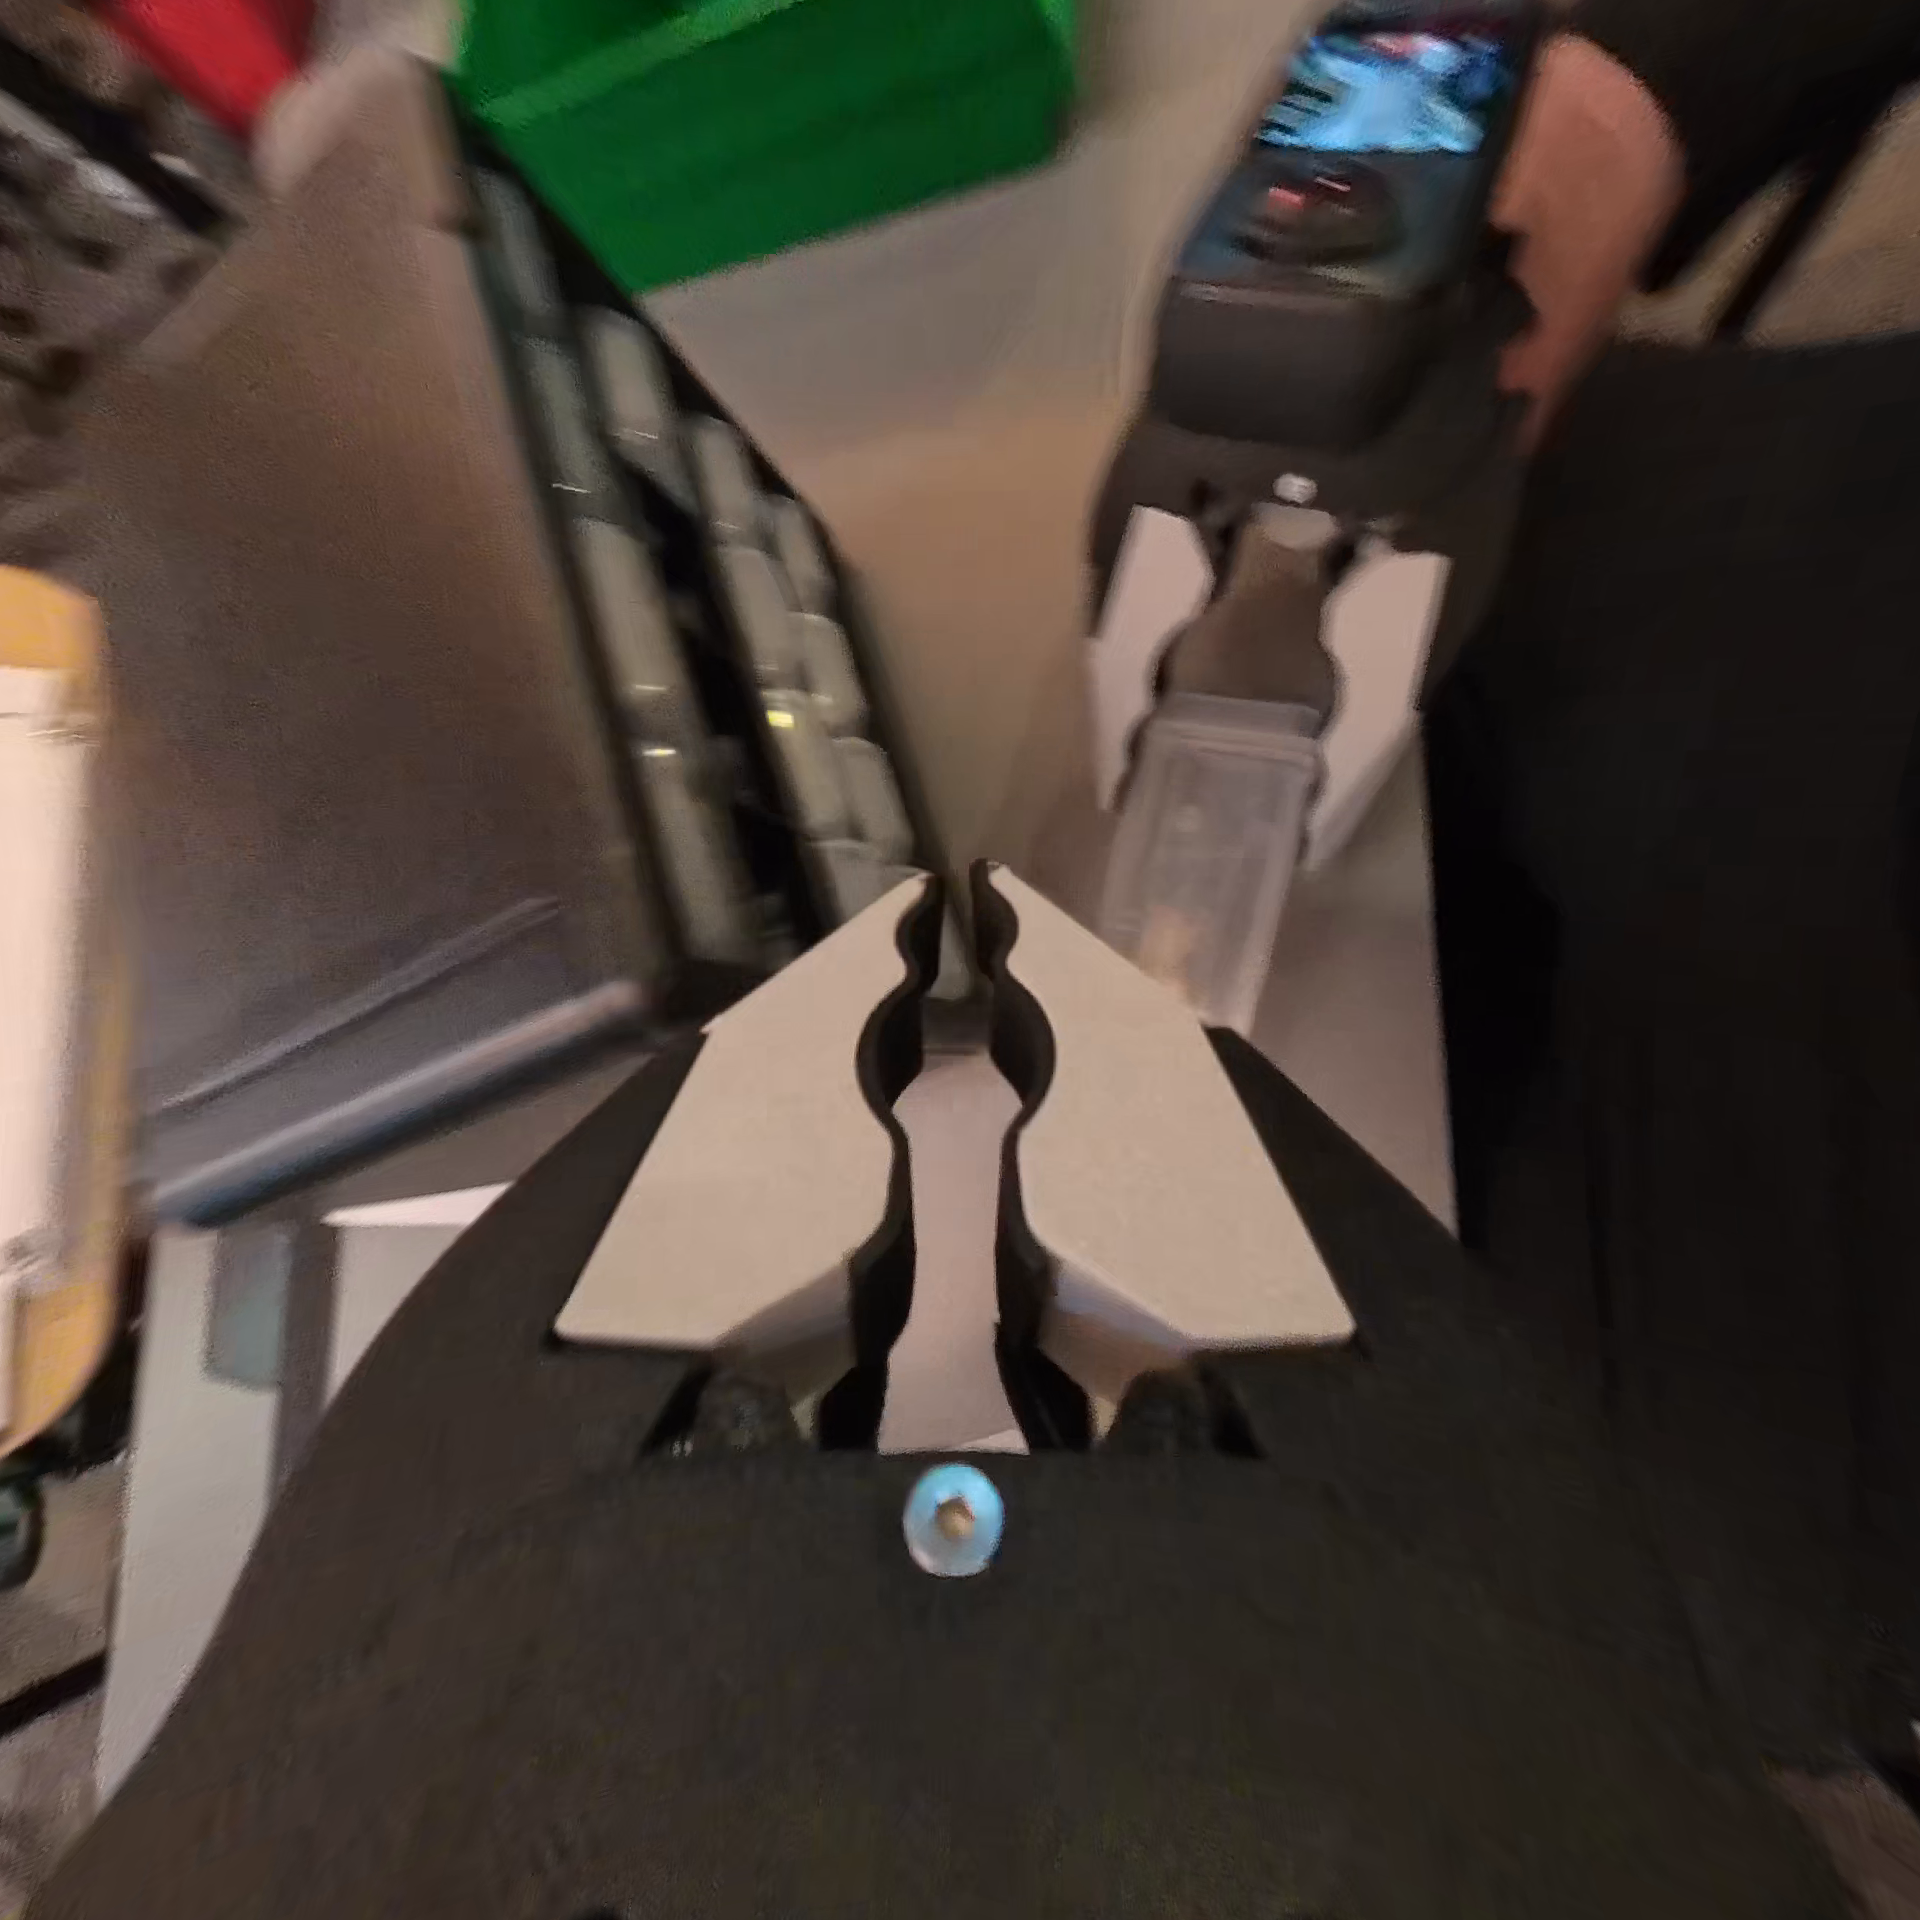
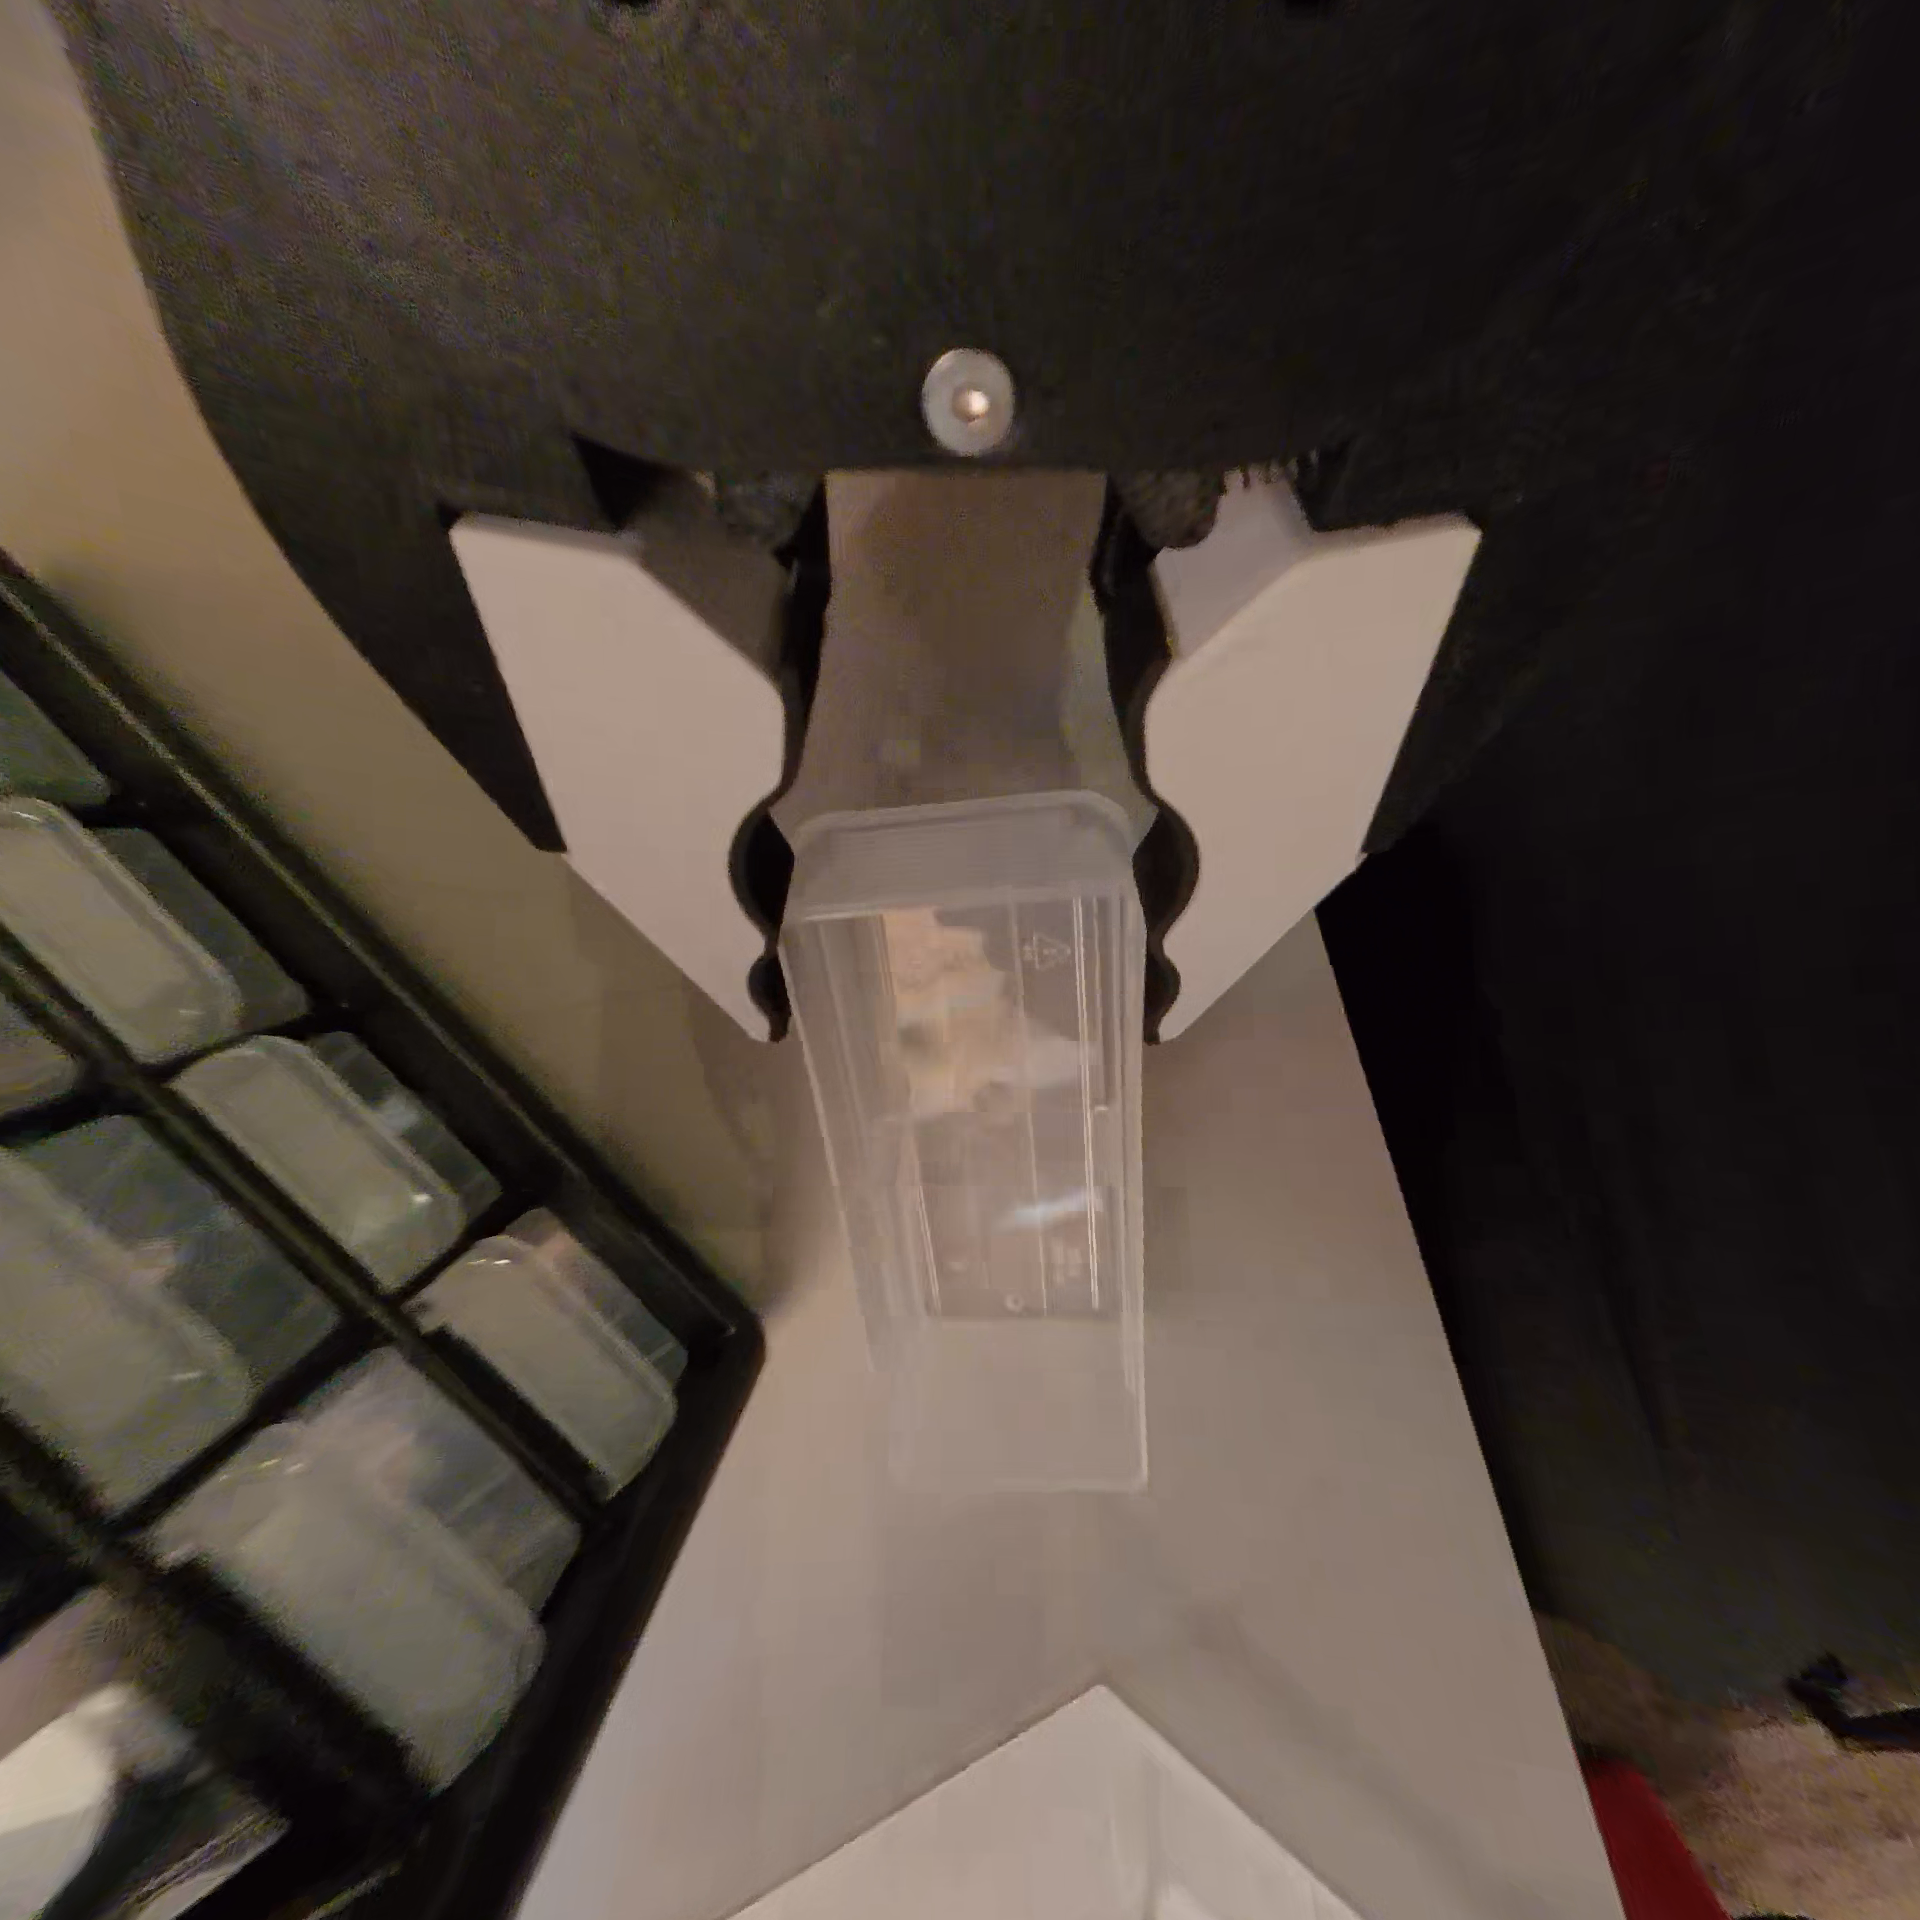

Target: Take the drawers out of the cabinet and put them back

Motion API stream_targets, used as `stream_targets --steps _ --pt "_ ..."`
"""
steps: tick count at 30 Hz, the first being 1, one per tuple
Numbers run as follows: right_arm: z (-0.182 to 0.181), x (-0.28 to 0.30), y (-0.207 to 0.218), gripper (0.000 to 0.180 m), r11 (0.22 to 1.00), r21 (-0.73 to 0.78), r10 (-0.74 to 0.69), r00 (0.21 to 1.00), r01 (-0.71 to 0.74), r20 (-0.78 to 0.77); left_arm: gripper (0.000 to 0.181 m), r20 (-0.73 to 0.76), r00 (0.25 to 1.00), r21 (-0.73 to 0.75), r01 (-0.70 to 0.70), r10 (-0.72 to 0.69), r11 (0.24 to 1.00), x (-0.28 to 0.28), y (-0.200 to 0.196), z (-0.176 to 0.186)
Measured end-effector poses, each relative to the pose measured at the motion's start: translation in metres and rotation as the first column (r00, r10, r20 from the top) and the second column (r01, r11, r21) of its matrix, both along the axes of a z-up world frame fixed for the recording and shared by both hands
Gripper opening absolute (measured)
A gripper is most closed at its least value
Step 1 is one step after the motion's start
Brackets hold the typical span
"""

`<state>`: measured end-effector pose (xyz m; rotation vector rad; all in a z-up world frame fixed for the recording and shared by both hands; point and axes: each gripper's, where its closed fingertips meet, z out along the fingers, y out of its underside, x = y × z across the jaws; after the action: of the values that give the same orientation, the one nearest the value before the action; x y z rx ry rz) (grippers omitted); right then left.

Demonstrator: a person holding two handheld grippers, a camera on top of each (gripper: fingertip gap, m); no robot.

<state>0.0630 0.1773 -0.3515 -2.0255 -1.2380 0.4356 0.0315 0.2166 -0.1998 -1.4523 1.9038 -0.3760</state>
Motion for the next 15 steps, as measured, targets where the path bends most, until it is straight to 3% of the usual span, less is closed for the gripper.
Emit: stream_targets --steps 3,8,13,15 --pt "0.021 0.01 0.001 0.066 0.998 0.028 -0.05 0.998 0.051 -0.027 0.008 0.123 0.985 0.057 -0.129 0.121 0.99 -0.002 0.041 0.043" --pt "0.06 0.04 0.0 0.066 0.983 0.052 -0.173 0.98 0.179 -0.1 0.014 0.278 0.934 0.024 -0.24 0.224 0.971 0.011 0.093 0.075" --pt "0.093 0.084 0.0 0.065 0.926 0.047 -0.356 0.908 0.375 -0.22 0.018 0.209 0.93 -0.04 -0.302 0.304 0.952 0.032 0.134 0.059" --pt "0.102 0.104 0.003 0.065 0.886 0.054 -0.435 0.866 0.46 -0.249 0.022 0.153 0.928 -0.137 -0.321 0.341 0.937 0.041 0.143 0.044"
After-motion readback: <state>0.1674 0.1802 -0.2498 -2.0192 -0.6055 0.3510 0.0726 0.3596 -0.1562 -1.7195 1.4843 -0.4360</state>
